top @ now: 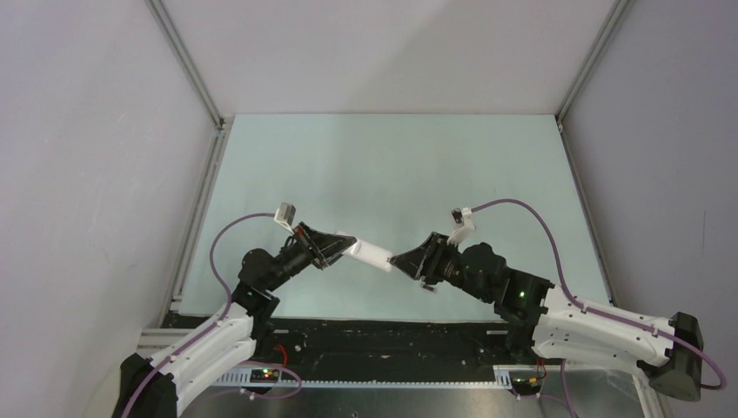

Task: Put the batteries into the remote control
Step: Adjust the remote control.

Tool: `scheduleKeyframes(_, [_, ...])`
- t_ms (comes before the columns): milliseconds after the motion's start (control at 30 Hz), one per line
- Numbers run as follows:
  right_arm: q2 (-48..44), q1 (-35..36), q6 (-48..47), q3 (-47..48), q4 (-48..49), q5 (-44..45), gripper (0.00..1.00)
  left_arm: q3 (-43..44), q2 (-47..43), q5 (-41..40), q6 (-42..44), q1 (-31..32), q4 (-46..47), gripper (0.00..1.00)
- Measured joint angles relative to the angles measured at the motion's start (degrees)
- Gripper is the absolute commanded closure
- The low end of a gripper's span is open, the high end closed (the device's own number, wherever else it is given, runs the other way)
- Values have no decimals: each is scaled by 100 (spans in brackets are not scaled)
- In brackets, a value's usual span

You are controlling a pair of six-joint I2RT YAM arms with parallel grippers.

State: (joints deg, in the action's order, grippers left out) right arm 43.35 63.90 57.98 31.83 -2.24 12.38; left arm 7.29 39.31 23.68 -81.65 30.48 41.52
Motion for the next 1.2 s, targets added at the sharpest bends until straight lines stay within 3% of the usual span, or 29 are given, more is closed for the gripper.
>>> scheduleKeyframes(767, [262,-20,50,-2,402,11,54,0,0,-72,-2,-2,31,100])
scheduleKeyframes(1000, [361,-37,55,-2,535,-48,38,0,-2,-74,-39,0,44,100])
scheduleKeyframes(1200, [378,-37,31,-2,599,-92,35,0,-2,-76,-48,0,61,100])
